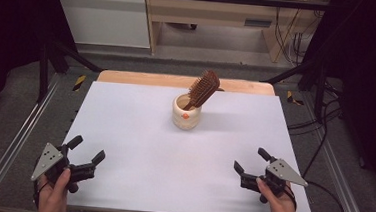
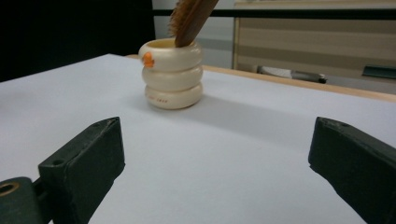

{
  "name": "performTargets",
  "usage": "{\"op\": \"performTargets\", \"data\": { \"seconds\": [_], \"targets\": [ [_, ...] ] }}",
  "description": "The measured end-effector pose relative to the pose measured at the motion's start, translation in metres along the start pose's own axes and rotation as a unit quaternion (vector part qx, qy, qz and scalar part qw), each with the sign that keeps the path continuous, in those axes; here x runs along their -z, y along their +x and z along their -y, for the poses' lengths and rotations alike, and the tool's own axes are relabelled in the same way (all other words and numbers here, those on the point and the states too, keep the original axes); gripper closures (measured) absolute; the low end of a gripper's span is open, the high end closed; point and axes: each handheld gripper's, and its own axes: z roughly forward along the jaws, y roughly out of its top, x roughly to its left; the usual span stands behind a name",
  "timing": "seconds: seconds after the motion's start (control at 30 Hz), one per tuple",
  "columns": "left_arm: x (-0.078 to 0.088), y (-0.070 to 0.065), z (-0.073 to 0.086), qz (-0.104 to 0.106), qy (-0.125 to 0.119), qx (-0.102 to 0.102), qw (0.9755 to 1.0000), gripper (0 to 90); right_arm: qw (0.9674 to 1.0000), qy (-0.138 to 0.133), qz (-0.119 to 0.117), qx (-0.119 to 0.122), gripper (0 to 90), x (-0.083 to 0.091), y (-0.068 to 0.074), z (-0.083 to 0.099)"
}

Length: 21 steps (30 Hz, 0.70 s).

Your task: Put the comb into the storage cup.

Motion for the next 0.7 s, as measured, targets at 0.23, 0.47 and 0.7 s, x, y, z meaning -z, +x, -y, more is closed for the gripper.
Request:
{"op": "performTargets", "data": {
  "seconds": [0.23,0.47,0.7],
  "targets": [
    [-0.002,-0.002,0.001,0.012,0.001,0.015,0.9998,2.8,0.9988,0.038,-0.018,0.024,4.2,-0.014,0.008,0.004],
    [-0.004,-0.002,0.003,0.016,0.008,0.027,0.9995,2.8,0.9974,0.055,-0.028,0.037,4.2,-0.026,0.010,0.002],
    [-0.005,0.000,0.004,0.014,0.013,0.032,0.9993,2.8,0.9966,0.069,-0.023,0.039,4.0,-0.040,0.014,0.000]
  ]
}}
